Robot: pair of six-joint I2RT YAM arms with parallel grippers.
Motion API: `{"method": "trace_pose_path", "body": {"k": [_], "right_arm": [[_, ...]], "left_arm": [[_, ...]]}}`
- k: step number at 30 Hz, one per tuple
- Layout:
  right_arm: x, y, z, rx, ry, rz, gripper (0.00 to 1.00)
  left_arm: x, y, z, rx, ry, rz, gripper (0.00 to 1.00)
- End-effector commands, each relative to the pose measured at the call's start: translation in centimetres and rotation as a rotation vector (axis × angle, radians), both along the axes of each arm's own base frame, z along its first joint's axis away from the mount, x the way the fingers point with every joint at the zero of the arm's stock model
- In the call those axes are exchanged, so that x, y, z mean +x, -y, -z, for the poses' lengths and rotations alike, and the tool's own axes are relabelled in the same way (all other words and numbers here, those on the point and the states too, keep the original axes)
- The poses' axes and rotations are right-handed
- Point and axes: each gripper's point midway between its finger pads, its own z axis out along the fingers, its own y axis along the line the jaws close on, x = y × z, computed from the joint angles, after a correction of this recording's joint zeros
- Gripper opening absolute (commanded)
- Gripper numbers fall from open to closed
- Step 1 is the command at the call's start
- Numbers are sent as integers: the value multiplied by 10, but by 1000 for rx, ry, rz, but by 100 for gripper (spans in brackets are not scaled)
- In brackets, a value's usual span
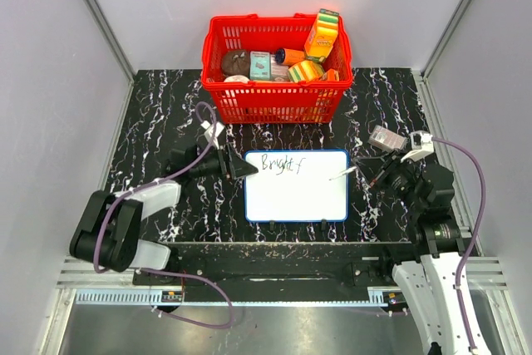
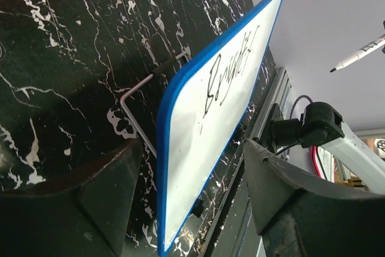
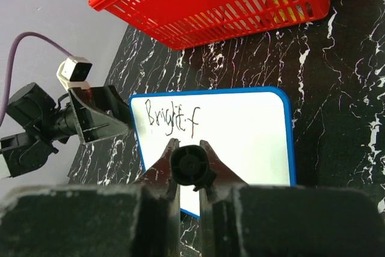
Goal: Write a sentence on the whiteboard
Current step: Hold the whiteboard at the corner of the board.
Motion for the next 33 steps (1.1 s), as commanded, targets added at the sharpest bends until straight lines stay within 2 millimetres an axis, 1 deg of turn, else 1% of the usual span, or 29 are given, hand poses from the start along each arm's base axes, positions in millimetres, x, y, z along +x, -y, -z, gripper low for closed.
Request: {"method": "trace_pose_path", "body": {"k": [1, 2, 4, 5, 6, 8, 9, 10, 13, 15, 16, 17, 19, 20, 22, 23, 24, 26, 27, 28, 29, 30, 31, 33], "right_arm": [[9, -7, -12, 35, 59, -33, 0], [10, -7, -11, 38, 59, -37, 0], [14, -10, -12, 42, 66, -52, 0], [15, -12, -14, 44, 75, -66, 0], [17, -14, -15, 45, 76, -81, 0], [20, -15, -16, 44, 81, -83, 0], [23, -15, -18, 40, 90, -82, 0], [24, -15, -19, 42, 91, -84, 0], [31, -16, -21, 42, 97, -81, 0], [36, -16, -22, 38, 103, -75, 0], [38, -15, -22, 33, 106, -68, 0], [38, -19, -23, 29, 109, -77, 0], [42, -20, -24, 20, 118, -59, 0], [42, -23, -24, 17, 121, -63, 0], [43, -36, -23, -7, 129, -67, 0], [44, -40, -24, -24, 141, -66, 0], [44, -52, -21, -34, 145, -73, 0], [46, -61, -25, -50, 176, -73, 0], [50, -62, -22, -64, 174, -43, 0], [47, -70, -22, -68, 183, -56, 0], [47, -72, -23, -73, 203, -55, 0], [51, -69, -23, -81, 209, -14, 0], [49, -73, -24, -82, 222, -16, 0], [52, -71, -25, -93, 251, 15, 0]], "left_arm": [[15, 10, -22, -40, 146, 92, 66], [15, 12, -24, -51, 161, 110, 55], [15, 14, -23, -67, 160, 125, 44], [15, 15, -26, -78, 177, 137, 39], [14, 16, -26, -82, 178, 144, 26], [14, 17, -22, -83, 173, 155, 15], [13, 17, -21, -82, 168, 156, 3], [13, 17, -19, -83, 162, 157, 0], [10, 13, -14, -72, 165, 129, 0], [9, 9, -7, -52, 163, 91, 0], [7, 8, -9, -50, 177, 80, 0], [7, 4, -3, -29, 170, 55, 0], [4, 1, -1, -15, 176, 38, 0], [0, -2, 5, -3, 166, 25, 0], [-5, -6, 6, 15, 175, 9, 0], [-8, -8, 10, 24, 165, -3, 0], [-9, -10, 10, 28, 167, -10, 0], [-13, -14, 12, 52, 172, -28, 0], [-14, -16, 12, 60, 174, -36, 0], [-15, -18, 14, 83, 181, -40, 0], [-15, -21, 16, 97, 180, -54, 0], [-14, -22, 15, 99, 189, -64, 0], [-14, -23, 15, 104, 199, -72, 0], [-11, -24, 13, 107, 208, -82, 0]]}}
